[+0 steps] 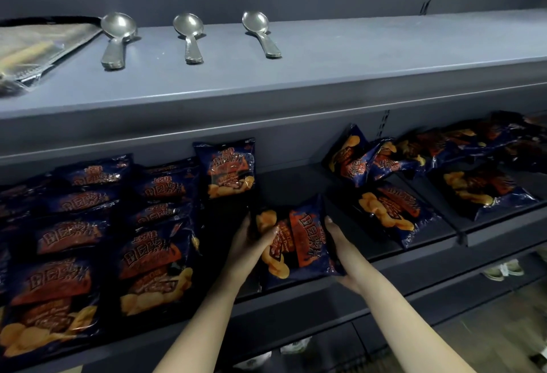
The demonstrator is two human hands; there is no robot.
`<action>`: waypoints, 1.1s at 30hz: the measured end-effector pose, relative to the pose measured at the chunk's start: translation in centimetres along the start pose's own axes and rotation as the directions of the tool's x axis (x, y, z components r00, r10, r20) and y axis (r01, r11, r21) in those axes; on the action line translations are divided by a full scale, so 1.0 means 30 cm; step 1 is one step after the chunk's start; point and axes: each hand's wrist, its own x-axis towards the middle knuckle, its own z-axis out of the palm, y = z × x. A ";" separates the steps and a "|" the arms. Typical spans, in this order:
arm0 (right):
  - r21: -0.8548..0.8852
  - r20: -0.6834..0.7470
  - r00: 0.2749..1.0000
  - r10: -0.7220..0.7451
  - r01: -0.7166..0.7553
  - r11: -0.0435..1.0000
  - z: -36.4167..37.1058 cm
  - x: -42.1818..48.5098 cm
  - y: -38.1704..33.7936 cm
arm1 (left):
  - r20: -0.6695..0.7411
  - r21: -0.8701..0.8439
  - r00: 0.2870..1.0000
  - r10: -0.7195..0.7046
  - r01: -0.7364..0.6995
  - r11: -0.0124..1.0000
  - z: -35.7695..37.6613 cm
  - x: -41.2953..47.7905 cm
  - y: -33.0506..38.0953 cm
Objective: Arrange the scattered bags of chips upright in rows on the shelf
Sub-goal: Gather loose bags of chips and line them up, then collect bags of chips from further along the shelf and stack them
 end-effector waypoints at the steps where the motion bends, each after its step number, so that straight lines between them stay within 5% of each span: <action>1: 0.045 0.008 1.000 -0.007 0.006 0.999 -0.007 0.003 0.003 | -0.020 -0.035 1.000 0.003 -0.004 0.999 -0.005 0.004 0.001; 6: 0.290 0.092 0.989 -0.118 0.087 0.953 -0.017 -0.011 -0.001 | -0.136 -0.370 0.983 -0.125 0.067 0.926 -0.038 0.017 0.005; 9: 0.104 0.174 0.974 -0.147 0.130 0.986 0.022 -0.013 -0.005 | -0.155 -0.492 0.979 -0.132 0.040 0.870 -0.047 0.022 0.005; 13: -0.147 0.186 0.959 -0.212 0.241 0.959 0.117 -0.001 -0.007 | -0.170 -0.463 0.975 -0.140 0.046 0.885 -0.041 0.018 -0.004; 17: -0.121 -0.012 0.947 -0.322 0.318 0.940 0.163 0.040 0.004 | -0.186 -0.420 0.977 -0.103 0.015 0.907 -0.039 0.014 -0.008; 21: -0.159 -0.024 0.916 -0.401 0.392 0.906 0.155 0.062 0.002 | -0.220 -0.351 0.975 -0.046 -0.035 0.936 -0.030 0.008 -0.013; 25: -0.155 -0.027 0.882 -0.470 0.461 0.874 0.129 0.090 -0.023 | -0.352 -0.164 0.935 0.050 -0.114 0.980 -0.005 -0.008 -0.007; 28: -0.231 -0.079 0.832 -0.548 0.520 0.822 0.114 0.113 -0.052 | -0.395 0.210 0.897 0.198 -0.121 0.970 0.023 -0.020 -0.016; 33: -0.379 -0.106 0.773 -0.625 0.550 0.745 0.094 0.156 -0.113 | -0.045 0.815 0.971 0.233 -0.099 0.571 0.051 -0.010 -0.060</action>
